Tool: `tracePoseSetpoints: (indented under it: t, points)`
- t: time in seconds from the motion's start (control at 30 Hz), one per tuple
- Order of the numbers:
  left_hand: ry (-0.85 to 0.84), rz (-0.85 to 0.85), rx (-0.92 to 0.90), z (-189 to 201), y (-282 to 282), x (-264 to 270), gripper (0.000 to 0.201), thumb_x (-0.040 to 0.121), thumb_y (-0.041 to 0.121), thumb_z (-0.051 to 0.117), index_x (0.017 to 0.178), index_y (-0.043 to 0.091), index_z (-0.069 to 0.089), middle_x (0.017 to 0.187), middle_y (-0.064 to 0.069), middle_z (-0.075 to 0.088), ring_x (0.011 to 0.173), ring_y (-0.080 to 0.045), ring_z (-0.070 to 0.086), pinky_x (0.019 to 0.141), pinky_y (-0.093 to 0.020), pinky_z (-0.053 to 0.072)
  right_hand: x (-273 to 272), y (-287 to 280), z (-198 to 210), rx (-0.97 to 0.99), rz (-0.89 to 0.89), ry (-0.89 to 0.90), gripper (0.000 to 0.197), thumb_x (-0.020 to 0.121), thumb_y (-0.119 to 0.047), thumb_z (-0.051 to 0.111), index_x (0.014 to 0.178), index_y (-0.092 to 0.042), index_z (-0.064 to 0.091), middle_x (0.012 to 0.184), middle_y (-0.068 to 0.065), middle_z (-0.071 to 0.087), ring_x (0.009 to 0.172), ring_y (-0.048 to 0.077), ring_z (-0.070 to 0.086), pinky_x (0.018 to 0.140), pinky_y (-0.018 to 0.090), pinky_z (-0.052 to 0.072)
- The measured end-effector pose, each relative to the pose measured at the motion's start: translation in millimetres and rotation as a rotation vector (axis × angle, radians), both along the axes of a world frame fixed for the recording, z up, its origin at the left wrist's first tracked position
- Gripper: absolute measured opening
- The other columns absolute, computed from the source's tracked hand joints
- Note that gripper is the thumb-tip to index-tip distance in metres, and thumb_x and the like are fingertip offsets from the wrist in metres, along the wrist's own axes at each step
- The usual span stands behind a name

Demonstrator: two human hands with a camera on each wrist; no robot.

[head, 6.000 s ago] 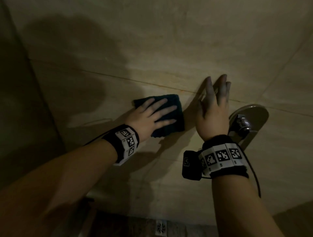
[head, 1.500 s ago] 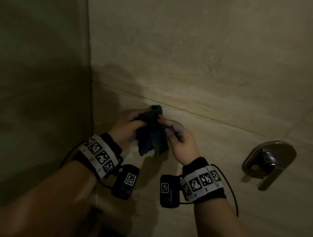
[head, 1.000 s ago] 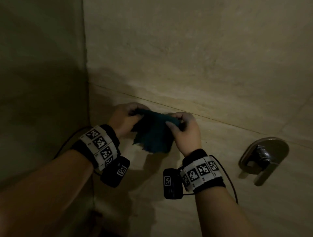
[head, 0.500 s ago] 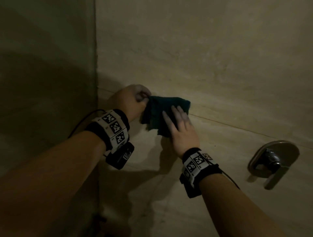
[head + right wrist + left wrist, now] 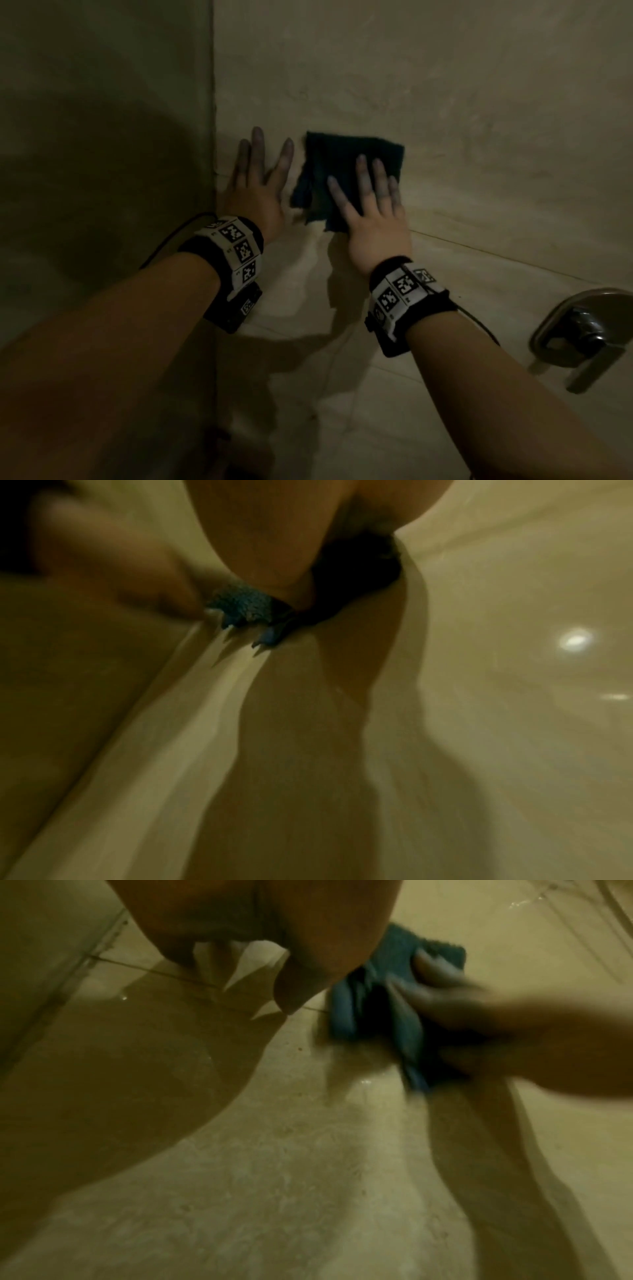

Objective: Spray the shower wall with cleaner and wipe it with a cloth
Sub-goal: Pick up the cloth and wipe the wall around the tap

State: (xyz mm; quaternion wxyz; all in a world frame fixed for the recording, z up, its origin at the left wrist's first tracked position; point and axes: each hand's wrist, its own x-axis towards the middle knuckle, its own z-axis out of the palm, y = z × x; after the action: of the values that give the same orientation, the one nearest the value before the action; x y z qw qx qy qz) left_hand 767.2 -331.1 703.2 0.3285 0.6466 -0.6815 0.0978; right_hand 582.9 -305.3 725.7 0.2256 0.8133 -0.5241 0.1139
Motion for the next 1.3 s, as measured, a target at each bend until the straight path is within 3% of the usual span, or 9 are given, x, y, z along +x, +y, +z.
tracePoseSetpoints:
  t: [0.13,0.27,0.33,0.47,0.63,0.8,0.97,1.1,1.3]
  points:
    - [0.019,0.007,0.068,3.1,3.1,-4.2,0.081,0.094,0.010,0.039,0.147,0.038,-0.016,0.155,-0.005,-0.029,0.145,-0.029,-0.019,0.117,-0.051,0.020,-18.2,6.3,-47.7,0.180,-0.052,0.108,0.076,0.097,-0.020,0.033,0.143,-0.036,-0.026,0.134,-0.001,-0.050,0.128,0.018,-0.042,0.107,0.036,-0.027]
    - [-0.054,0.040,0.105,-1.2,6.9,-11.9,0.084,0.095,0.029,0.045,0.147,0.031,-0.022,0.154,-0.011,-0.031,0.145,-0.034,-0.018,0.120,-0.050,0.009,-33.3,14.7,-76.9,0.293,-0.093,0.103,0.077,0.098,-0.018,0.031,0.129,-0.039,-0.036,0.120,-0.006,-0.060,0.113,0.015,-0.056,0.093,0.029,-0.045]
    - [-0.123,0.045,0.094,-6.2,8.6,-15.6,0.088,0.093,0.038,0.046,0.146,0.030,-0.024,0.153,-0.014,-0.032,0.144,-0.036,-0.018,0.120,-0.049,0.003,-39.4,15.6,-73.0,0.276,-0.110,0.094,0.075,0.099,-0.019,0.030,0.131,-0.038,-0.036,0.121,-0.006,-0.060,0.118,0.015,-0.052,0.093,0.029,-0.044]
    - [-0.210,0.007,0.047,-7.0,13.4,-28.3,0.092,0.092,0.042,0.047,0.146,0.026,-0.025,0.153,-0.016,-0.031,0.144,-0.037,-0.018,0.120,-0.050,0.002,-50.1,17.1,-30.7,0.126,-0.156,-0.037,0.071,0.101,-0.020,0.028,0.136,-0.036,-0.031,0.135,-0.003,-0.045,0.143,0.022,-0.028,0.109,0.034,-0.024]
    - [-0.257,-0.098,-0.005,4.0,18.8,-49.6,0.087,0.093,0.034,0.048,0.149,0.024,-0.018,0.155,-0.016,-0.026,0.145,-0.037,-0.017,0.120,-0.047,-0.001,-66.6,14.5,11.1,-0.059,-0.194,-0.146,0.076,0.098,-0.015,0.038,0.147,-0.035,-0.017,0.156,0.007,-0.026,0.145,0.026,-0.022,0.112,0.035,-0.019]
    - [-0.297,-0.160,-0.053,11.7,19.0,-68.0,0.083,0.093,0.028,0.047,0.150,0.022,-0.011,0.157,-0.016,-0.021,0.145,-0.037,-0.015,0.120,-0.046,-0.002,-82.3,20.9,-20.8,0.058,-0.198,-0.057,0.079,0.099,-0.020,0.036,0.135,-0.039,-0.032,0.132,-0.002,-0.052,0.135,0.018,-0.036,0.109,0.034,-0.027]
    - [-0.348,-0.173,-0.047,14.8,19.2,-86.8,0.079,0.096,0.028,0.040,0.149,0.021,-0.017,0.156,-0.014,-0.024,0.145,-0.035,-0.017,0.120,-0.045,-0.004,-105.8,33.5,-67.9,0.253,-0.250,0.017,0.078,0.100,-0.022,0.032,0.126,-0.041,-0.039,0.119,-0.006,-0.062,0.122,0.015,-0.046,0.089,0.026,-0.045]
    - [-0.394,-0.200,-0.043,12.7,24.1,-104.6,0.080,0.095,0.030,0.040,0.148,0.019,-0.019,0.156,-0.014,-0.024,0.145,-0.035,-0.018,0.119,-0.043,-0.005,-120.1,36.9,-63.6,0.265,-0.256,0.022,0.074,0.100,-0.022,0.031,0.128,-0.040,-0.035,0.121,-0.007,-0.058,0.127,0.012,-0.039,0.106,0.030,-0.032]
    - [-0.429,-0.214,-0.046,15.4,29.5,-123.2,0.079,0.096,0.030,0.039,0.148,0.020,-0.020,0.155,-0.014,-0.026,0.145,-0.035,-0.019,0.119,-0.043,-0.005,-145.0,38.2,-16.1,0.095,-0.337,-0.132,0.073,0.101,-0.019,0.031,0.127,-0.042,-0.033,0.130,-0.005,-0.049,0.128,0.010,-0.037,0.111,0.032,-0.022]
